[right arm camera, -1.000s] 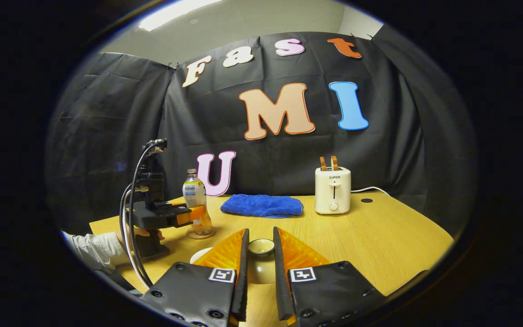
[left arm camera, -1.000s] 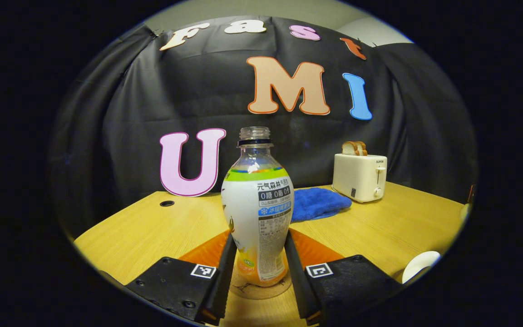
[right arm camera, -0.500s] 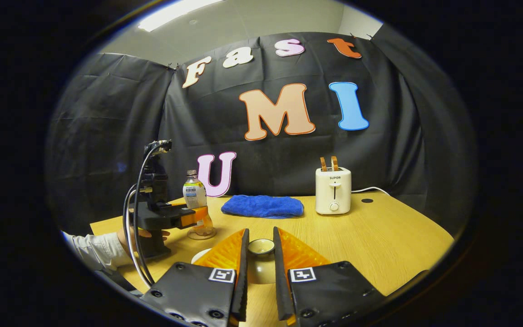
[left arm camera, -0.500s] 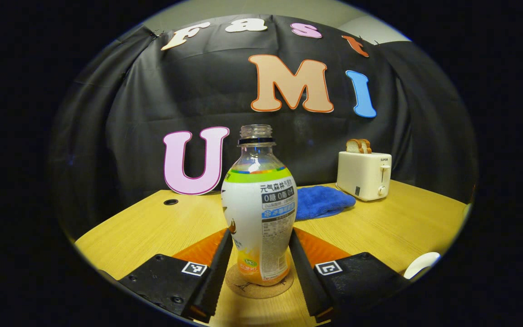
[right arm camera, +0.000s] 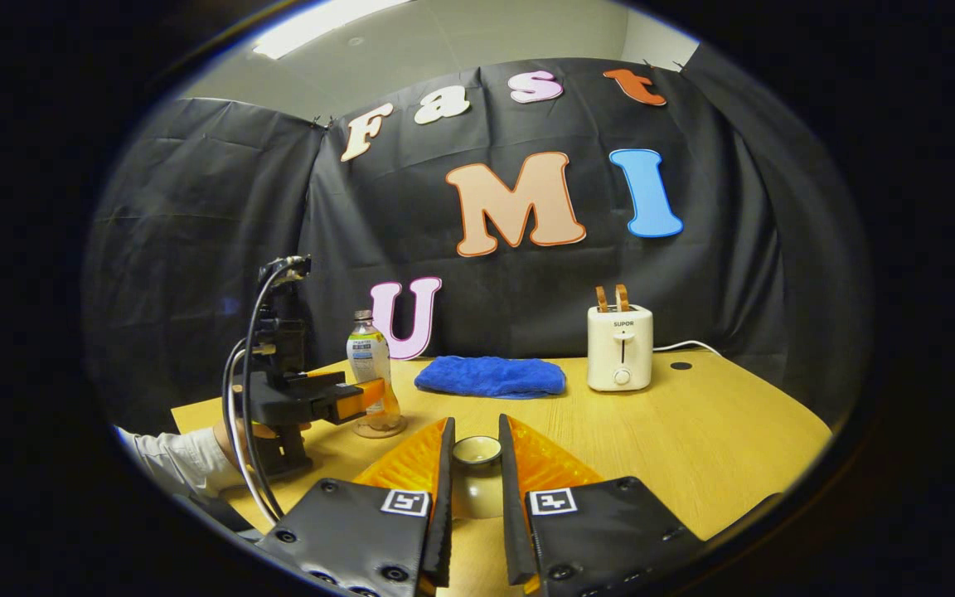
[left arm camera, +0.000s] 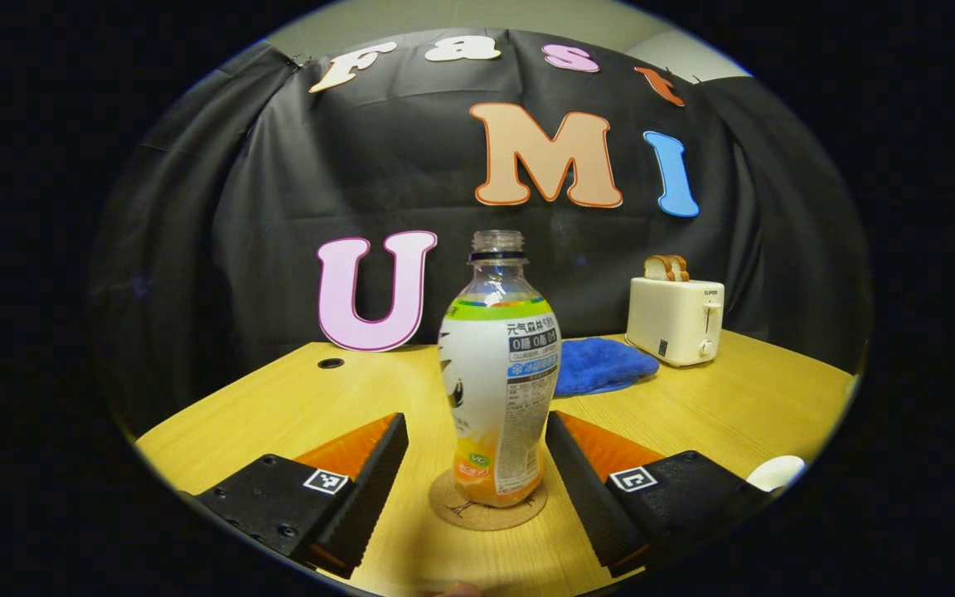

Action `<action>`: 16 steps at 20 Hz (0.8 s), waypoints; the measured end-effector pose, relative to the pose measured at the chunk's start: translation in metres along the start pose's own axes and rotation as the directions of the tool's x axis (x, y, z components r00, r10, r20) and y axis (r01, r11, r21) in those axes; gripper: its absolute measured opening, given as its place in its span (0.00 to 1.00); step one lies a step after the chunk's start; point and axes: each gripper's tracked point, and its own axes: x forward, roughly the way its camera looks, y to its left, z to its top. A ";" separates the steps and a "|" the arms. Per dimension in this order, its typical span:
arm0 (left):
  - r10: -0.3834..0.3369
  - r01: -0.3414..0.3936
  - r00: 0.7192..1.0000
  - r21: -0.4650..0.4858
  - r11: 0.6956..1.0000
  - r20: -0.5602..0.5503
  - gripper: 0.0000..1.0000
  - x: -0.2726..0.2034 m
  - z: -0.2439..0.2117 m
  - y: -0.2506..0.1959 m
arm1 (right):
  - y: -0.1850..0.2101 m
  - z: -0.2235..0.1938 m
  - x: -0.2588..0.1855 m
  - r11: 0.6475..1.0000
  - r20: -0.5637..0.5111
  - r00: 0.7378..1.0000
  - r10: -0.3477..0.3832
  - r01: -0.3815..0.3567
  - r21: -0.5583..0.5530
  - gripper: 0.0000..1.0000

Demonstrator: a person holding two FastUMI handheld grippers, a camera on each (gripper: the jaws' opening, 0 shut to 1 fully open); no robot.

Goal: Open the teacup lid with one hand, grasp the water bottle and pour water into the teacup with the other hand; after pouring, place the water bottle on the coaster and then close the teacup lid.

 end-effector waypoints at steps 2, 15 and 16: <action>0.002 -0.003 0.999 0.009 1.000 0.035 0.98 -0.015 0.010 0.003 | 0.006 0.000 0.001 1.000 0.004 1.000 0.014 -0.014 0.008 0.29; -0.015 0.009 0.987 0.040 0.999 0.158 0.98 -0.082 0.038 0.005 | 0.049 -0.033 0.036 0.994 -0.019 0.996 0.091 -0.090 0.059 0.31; -0.025 0.021 0.987 0.029 0.999 0.156 0.97 -0.085 0.037 0.004 | 0.051 -0.034 0.038 0.994 -0.024 0.995 0.093 -0.091 0.057 0.31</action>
